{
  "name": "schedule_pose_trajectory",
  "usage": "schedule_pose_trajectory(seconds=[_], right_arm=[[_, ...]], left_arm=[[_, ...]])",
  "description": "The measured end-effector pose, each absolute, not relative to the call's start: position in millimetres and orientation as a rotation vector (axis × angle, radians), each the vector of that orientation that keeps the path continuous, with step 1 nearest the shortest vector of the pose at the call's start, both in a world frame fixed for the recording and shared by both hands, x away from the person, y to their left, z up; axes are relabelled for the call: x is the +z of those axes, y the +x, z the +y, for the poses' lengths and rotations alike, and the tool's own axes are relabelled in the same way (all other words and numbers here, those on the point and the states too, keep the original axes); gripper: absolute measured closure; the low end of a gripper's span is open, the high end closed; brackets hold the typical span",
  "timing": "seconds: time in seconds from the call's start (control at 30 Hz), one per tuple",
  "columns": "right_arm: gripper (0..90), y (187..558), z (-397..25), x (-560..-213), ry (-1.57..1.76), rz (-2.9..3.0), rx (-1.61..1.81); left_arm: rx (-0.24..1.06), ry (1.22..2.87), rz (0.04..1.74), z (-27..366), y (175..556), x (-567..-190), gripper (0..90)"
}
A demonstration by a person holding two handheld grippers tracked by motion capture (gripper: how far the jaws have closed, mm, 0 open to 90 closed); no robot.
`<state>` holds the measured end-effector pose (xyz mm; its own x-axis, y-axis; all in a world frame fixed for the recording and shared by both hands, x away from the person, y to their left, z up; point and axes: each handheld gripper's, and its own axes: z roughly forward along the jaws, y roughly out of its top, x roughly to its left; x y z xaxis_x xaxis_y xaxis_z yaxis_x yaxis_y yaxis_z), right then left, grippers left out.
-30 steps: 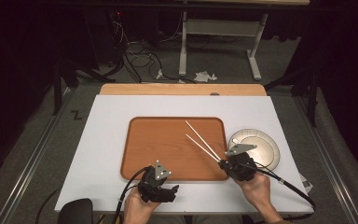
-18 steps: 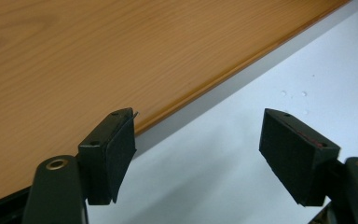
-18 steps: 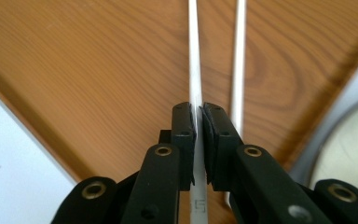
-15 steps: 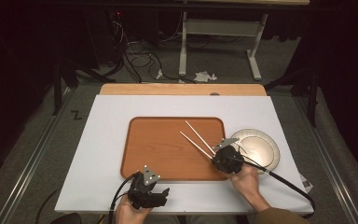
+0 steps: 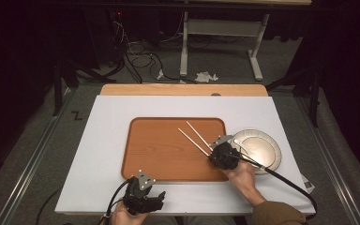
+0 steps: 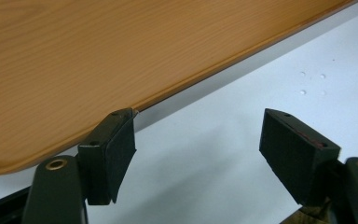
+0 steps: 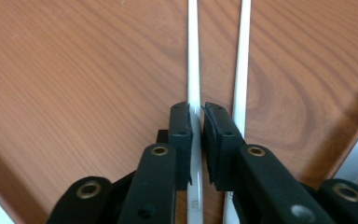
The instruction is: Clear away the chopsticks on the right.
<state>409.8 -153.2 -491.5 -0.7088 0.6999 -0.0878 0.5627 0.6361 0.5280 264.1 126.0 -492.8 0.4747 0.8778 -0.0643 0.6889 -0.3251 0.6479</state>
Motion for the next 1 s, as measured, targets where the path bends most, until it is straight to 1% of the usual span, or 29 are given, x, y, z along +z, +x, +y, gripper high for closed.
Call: schedule_pose_trajectory(seconds=[0.37, 0.53, 0.63, 0.67, 1.0], right_arm=[[74.6, 406.7, -155.3, -485.1, 0.995, 2.548, 0.754], [74.1, 401.4, -157.1, -479.0, 0.964, 2.543, 0.798], [72.4, 396.7, -160.4, -474.6, 0.949, 2.538, 0.805], [70.2, 393.0, -162.5, -471.2, 0.947, 2.525, 0.817], [65.9, 376.5, -174.4, -458.1, 0.931, 2.5, 0.837]], left_arm=[[0.402, 2.116, 1.284, 125.2, 265.8, -492.4, 26.7], [0.396, 2.121, 1.272, 123.8, 267.8, -492.0, 26.7], [0.395, 2.124, 1.262, 122.3, 269.6, -492.0, 26.7], [0.392, 2.123, 1.259, 121.5, 270.4, -492.2, 26.7], [0.375, 2.151, 1.198, 112.7, 279.3, -490.7, 26.6]])
